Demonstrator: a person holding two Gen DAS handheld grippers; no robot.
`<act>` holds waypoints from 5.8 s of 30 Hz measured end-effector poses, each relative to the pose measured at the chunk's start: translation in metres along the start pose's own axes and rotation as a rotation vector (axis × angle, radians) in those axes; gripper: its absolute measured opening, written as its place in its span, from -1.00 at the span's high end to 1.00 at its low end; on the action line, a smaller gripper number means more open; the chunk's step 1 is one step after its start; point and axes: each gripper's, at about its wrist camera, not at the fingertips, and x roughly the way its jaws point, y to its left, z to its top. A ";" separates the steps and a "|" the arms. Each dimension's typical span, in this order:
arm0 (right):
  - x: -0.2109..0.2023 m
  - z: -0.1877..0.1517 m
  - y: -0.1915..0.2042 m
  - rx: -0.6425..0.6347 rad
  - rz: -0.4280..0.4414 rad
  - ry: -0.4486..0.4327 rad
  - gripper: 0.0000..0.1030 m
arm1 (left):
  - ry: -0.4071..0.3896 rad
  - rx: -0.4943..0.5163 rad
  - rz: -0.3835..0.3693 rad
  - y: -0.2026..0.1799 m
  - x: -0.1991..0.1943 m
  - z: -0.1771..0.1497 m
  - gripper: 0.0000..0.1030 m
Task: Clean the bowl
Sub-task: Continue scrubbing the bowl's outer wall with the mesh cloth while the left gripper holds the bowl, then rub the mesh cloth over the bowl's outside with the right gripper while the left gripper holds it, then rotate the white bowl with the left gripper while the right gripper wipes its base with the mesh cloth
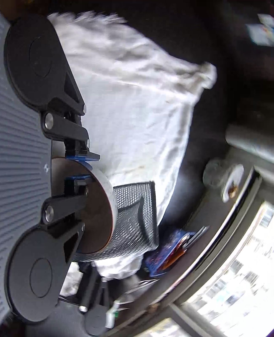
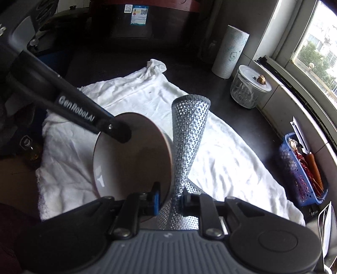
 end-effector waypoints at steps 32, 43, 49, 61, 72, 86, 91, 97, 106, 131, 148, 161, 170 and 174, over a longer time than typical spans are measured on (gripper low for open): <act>-0.015 0.008 -0.005 -0.112 -0.061 -0.012 0.81 | -0.124 0.747 0.186 -0.089 -0.006 -0.034 0.74; 0.004 0.000 -0.008 -0.010 0.022 0.028 0.65 | -0.021 0.121 -0.002 -0.016 -0.002 -0.001 0.69; 0.005 -0.002 -0.006 0.022 0.034 0.025 0.58 | 0.082 -0.278 -0.132 0.036 0.013 -0.004 0.68; 0.004 -0.006 -0.005 0.054 0.049 0.018 0.60 | 0.188 -0.545 -0.198 0.064 0.033 -0.029 0.70; -0.008 0.007 -0.013 -0.021 0.006 0.024 0.80 | -0.098 0.653 0.200 -0.078 -0.006 -0.029 0.69; 0.004 0.002 -0.014 0.062 0.093 0.049 0.67 | -0.005 0.045 -0.014 -0.009 -0.008 0.005 0.66; 0.004 0.005 -0.011 0.067 0.090 0.040 0.62 | 0.045 -0.250 -0.098 0.027 0.002 0.004 0.62; 0.005 0.004 -0.010 0.078 0.105 0.039 0.55 | 0.118 -0.498 -0.143 0.054 0.013 -0.009 0.62; 0.011 -0.003 -0.009 0.118 0.128 0.046 0.61 | 0.185 -0.543 -0.152 0.057 0.025 -0.024 0.65; 0.006 -0.001 -0.021 0.140 0.133 0.058 0.61 | 0.081 -0.238 -0.086 0.019 0.005 0.003 0.63; -0.012 -0.014 -0.053 0.337 0.364 -0.035 0.10 | 0.175 -0.769 -0.205 0.066 0.023 -0.015 0.58; -0.014 -0.034 -0.070 0.391 0.364 -0.024 0.02 | -0.032 0.044 -0.014 -0.023 -0.025 0.032 0.42; -0.007 -0.042 -0.088 0.489 0.272 -0.048 0.44 | 0.095 0.791 -0.024 -0.117 -0.021 -0.011 0.12; -0.006 -0.043 -0.091 0.511 0.273 -0.068 0.46 | 0.147 0.935 0.024 -0.132 -0.005 -0.034 0.12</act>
